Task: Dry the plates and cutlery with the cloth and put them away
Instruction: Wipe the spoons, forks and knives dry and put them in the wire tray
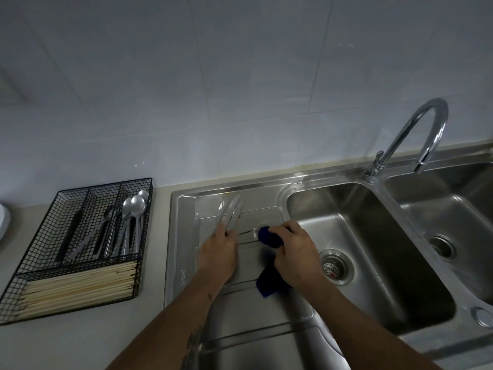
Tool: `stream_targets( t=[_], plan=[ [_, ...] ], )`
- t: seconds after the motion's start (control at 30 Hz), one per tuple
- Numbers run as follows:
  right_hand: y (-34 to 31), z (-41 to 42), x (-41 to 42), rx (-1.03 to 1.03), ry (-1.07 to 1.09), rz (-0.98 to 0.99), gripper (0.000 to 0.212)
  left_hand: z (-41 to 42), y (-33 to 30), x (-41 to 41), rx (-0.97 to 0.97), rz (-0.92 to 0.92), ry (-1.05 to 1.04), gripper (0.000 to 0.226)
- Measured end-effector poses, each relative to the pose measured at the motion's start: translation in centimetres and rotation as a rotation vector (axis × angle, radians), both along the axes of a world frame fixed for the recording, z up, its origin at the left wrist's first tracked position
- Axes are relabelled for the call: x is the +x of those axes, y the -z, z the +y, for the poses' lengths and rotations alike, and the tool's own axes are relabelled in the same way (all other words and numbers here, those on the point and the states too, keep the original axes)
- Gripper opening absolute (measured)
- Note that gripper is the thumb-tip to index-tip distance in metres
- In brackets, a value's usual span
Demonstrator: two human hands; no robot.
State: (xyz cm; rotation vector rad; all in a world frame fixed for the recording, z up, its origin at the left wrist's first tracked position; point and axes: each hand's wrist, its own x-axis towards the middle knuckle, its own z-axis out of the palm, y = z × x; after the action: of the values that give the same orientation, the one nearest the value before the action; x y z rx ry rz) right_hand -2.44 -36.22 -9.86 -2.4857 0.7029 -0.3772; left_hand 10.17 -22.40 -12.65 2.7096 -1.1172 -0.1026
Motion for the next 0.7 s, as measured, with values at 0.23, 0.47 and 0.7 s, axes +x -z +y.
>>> stream_targets(
  t=[0.23, 0.47, 0.7],
  plan=[
    [-1.9, 3.9, 2.4, -0.130, -0.014, -0.144, 0.051, 3.3, 0.0, -1.1, -0.114, -0.016, -0.018, 0.041],
    [-1.0, 8.8, 2.3, -0.421, -0.120, 0.067, 0.073, 6.9, -4.0, -0.5, -0.337, -0.024, -0.040, 0.020],
    [-2.4, 13.4, 2.0, -0.525, -0.093, 0.049, 0.087, 9.8, -5.5, -0.3, -0.469, -0.023, 0.014, 0.025]
  ],
)
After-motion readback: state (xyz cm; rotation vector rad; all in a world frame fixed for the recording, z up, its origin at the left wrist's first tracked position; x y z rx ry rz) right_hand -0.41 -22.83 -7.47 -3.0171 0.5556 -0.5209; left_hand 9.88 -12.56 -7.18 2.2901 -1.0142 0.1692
